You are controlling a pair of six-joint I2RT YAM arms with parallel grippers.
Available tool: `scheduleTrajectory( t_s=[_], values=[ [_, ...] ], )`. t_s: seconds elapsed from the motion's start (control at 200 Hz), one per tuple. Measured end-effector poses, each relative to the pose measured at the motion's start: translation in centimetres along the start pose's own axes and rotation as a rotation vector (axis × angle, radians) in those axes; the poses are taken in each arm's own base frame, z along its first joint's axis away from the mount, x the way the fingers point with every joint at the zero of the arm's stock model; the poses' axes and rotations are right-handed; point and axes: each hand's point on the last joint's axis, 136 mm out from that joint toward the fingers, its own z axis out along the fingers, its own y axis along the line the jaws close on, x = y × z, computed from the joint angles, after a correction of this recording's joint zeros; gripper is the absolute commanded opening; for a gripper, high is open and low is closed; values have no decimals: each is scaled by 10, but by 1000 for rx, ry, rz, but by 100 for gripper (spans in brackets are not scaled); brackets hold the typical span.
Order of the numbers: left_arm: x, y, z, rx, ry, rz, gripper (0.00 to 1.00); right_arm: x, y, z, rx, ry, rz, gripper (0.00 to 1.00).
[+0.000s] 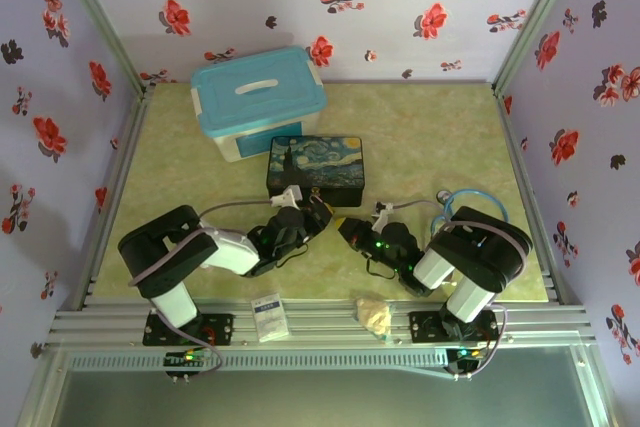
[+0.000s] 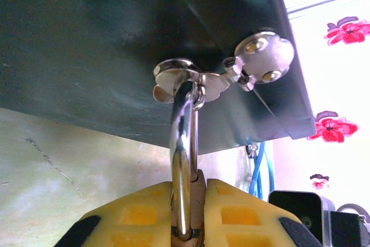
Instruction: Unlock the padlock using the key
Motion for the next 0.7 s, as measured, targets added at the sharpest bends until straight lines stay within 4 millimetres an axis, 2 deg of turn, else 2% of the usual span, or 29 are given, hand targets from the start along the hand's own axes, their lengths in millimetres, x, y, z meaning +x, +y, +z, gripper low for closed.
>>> scheduleTrajectory(
  t_s=[0.27, 0.7],
  values=[
    [-1, -6, 2, 33, -15, -44, 0, -12, -1, 2, -8, 11, 17, 0],
    [-5, -23, 2, 114, -31, -124, 0, -26, 12, -4, -105, 182, 69, 0]
  ],
)
